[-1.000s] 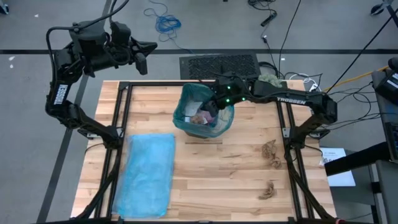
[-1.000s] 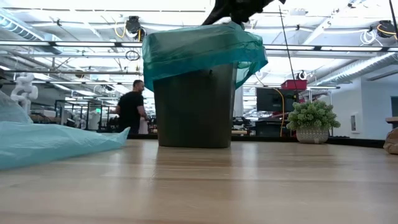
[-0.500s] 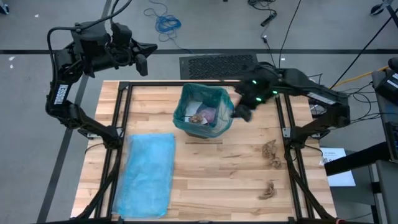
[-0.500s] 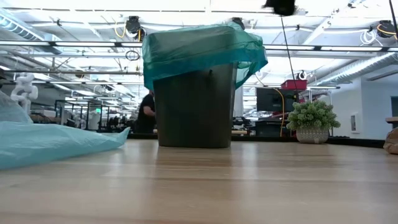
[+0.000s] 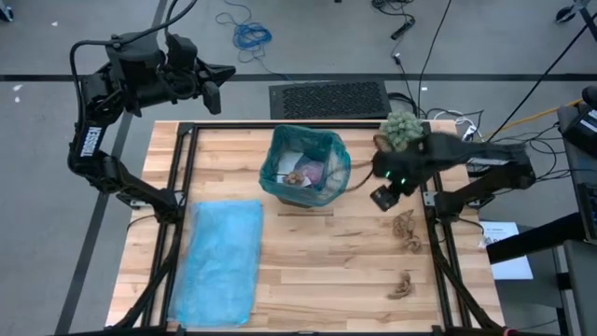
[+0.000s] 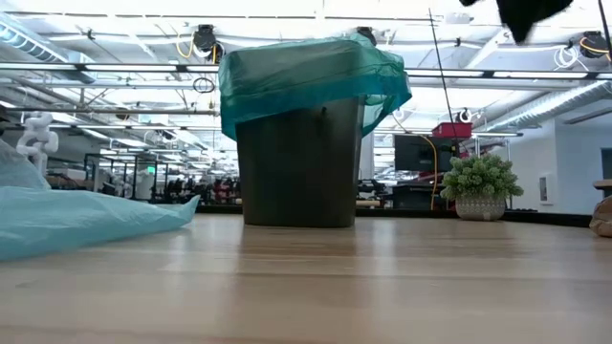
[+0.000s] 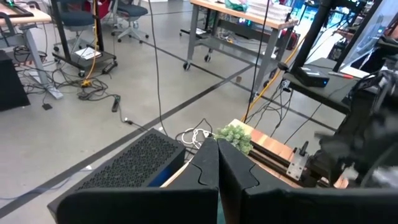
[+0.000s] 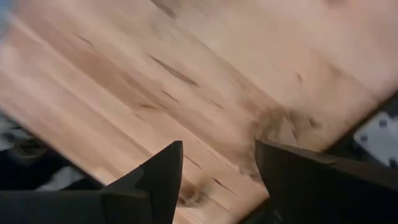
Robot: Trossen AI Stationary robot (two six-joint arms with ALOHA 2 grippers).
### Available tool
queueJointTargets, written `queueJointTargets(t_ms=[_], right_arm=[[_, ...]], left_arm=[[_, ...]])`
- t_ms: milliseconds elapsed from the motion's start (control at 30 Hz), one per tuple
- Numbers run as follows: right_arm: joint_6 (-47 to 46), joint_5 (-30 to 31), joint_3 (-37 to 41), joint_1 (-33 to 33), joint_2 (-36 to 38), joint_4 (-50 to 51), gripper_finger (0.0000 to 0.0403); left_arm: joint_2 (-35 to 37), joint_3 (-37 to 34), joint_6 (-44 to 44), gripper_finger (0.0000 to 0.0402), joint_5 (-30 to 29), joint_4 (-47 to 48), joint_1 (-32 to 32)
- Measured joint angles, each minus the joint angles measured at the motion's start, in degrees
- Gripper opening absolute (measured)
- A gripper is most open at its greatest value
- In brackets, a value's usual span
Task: Place trash/remove bag and relplace
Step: Put the brown napkin into the trash bin
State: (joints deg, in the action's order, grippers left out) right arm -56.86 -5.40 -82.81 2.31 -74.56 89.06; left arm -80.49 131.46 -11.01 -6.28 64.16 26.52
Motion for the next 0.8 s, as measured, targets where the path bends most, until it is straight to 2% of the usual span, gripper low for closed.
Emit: queueJointTargets(t_ms=[233,400,567,800], right_arm=[[-9.2,-2.2,18.0,4.2,0.0,-7.2,0.0203],[-17.7,-3.6,29.5,5.4,0.0,-18.3,0.0210],[-27.0,-3.6,36.6,6.1,0.0,-21.9,0.0234],[-32.4,-0.9,40.7,6.1,0.1,-23.0,0.0278]], left_arm=[[0.0,0.0,1.0,0.0000,0.0,0.0,0.0],[0.0,0.0,1.0,0.0000,0.0,0.0,0.0],[0.0,0.0,1.0,0.0000,0.0,0.0,0.0],[0.0,0.0,1.0,0.0000,0.0,0.0,0.0]])
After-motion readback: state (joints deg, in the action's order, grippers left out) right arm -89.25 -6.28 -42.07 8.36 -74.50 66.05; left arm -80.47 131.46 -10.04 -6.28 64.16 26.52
